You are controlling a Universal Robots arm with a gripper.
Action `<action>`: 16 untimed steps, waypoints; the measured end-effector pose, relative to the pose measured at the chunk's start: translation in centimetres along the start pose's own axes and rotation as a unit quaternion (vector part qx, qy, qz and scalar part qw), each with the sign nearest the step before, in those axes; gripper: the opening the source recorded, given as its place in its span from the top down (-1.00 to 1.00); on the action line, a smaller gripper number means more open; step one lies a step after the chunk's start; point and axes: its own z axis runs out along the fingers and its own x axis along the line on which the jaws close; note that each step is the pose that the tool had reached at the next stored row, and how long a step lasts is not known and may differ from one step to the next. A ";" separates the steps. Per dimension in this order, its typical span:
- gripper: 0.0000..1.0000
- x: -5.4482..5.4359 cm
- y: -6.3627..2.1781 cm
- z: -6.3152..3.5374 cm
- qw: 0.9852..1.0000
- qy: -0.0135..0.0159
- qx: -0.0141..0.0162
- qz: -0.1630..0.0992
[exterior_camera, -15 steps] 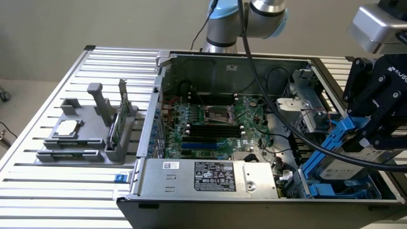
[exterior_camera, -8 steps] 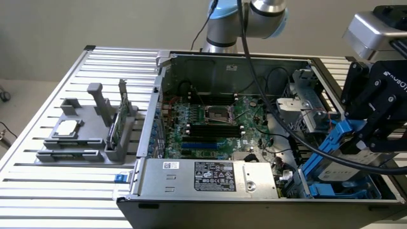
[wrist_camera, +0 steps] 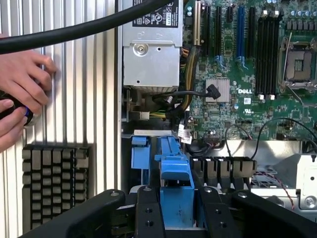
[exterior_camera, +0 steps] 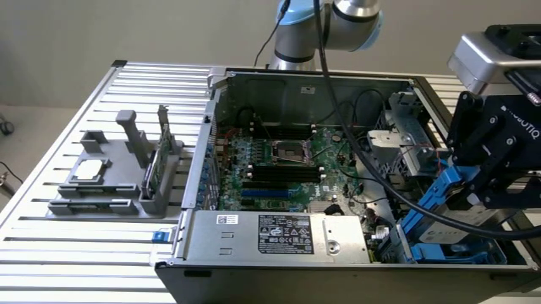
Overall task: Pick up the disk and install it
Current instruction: 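Insert the disk into the insertion slot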
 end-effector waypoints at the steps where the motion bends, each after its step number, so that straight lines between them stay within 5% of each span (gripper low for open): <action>1: 0.36 0.0 0.00 0.16 1.000 0.000 0.000 0.000; 16: 0.36 0.0 -0.08 2.72 1.000 0.000 0.000 -0.001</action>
